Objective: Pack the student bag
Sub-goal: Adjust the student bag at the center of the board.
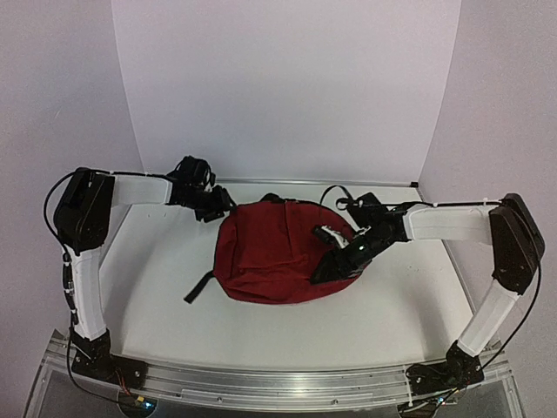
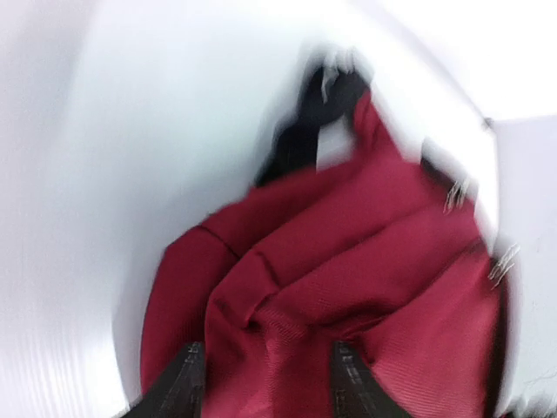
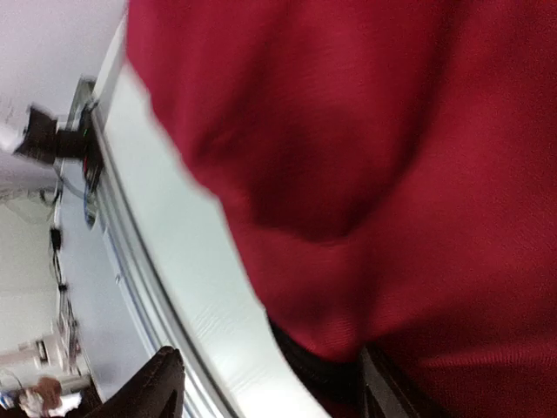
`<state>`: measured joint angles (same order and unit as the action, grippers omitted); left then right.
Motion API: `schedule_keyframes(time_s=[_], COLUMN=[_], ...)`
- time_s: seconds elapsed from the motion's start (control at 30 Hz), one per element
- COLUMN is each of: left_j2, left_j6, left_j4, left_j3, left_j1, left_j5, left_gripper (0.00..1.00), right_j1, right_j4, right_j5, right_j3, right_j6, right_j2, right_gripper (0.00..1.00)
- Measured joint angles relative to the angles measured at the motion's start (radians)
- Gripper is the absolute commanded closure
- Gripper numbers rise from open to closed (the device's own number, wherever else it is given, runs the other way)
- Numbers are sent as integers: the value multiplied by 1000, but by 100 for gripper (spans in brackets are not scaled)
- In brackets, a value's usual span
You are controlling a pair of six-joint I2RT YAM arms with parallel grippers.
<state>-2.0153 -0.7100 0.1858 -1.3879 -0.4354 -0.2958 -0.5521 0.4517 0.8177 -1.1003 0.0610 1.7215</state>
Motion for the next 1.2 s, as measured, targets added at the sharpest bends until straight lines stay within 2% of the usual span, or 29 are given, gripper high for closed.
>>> schedule_keyframes(time_s=[0.1, 0.2, 0.3, 0.47, 0.67, 0.77, 0.93, 1.07, 1.2], left_j2=[-32, 28, 163, 399, 480, 479, 437, 311, 148], left_j6=[62, 101, 109, 64, -85, -161, -225, -209, -154], left_j4=[23, 33, 42, 36, -64, -91, -142, -145, -167], left_j3=[-161, -168, -42, 232, 483, 560, 579, 483, 296], left_j1=[17, 12, -3, -109, -311, -351, -347, -268, -135], left_j5=[2, 14, 36, 85, 93, 95, 115, 63, 1], left_gripper=[32, 28, 26, 26, 30, 33, 40, 44, 35], right_j1=[-117, -112, -7, 169, 180, 176, 181, 176, 119], right_j4=[12, 88, 133, 122, 110, 110, 62, 42, 80], right_j5=[62, 102, 100, -49, -214, -231, -162, -79, -7], right_j3=[-1, -56, -172, -388, -500, -463, -350, -188, -51], right_j6=[-15, -37, -61, -94, -129, -143, -140, -130, -129], right_j2=[-15, -25, -33, 24, 253, 329, 298, 205, 101], right_gripper=[19, 11, 11, 12, 15, 19, 25, 25, 21])
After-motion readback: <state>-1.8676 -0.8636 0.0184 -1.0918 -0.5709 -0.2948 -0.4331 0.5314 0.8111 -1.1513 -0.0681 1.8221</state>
